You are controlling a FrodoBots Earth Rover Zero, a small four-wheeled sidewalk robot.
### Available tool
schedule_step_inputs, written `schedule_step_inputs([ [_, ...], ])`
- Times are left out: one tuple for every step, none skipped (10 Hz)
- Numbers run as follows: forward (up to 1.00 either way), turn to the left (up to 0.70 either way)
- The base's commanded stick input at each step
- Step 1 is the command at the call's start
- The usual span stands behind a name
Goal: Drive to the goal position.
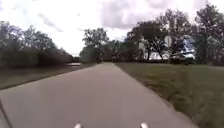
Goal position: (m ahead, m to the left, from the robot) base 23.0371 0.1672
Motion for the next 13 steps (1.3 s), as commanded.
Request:
schedule_step_inputs([
  [1.00, 0.00],
  [1.00, 0.00],
  [1.00, 0.00],
  [1.00, 0.00],
  [1.00, 0.00],
  [1.00, 0.00],
  [1.00, 0.00],
  [1.00, 0.00],
  [1.00, 0.00],
  [1.00, 0.00],
  [1.00, 0.00],
  [1.00, 0.00],
  [1.00, 0.00],
])
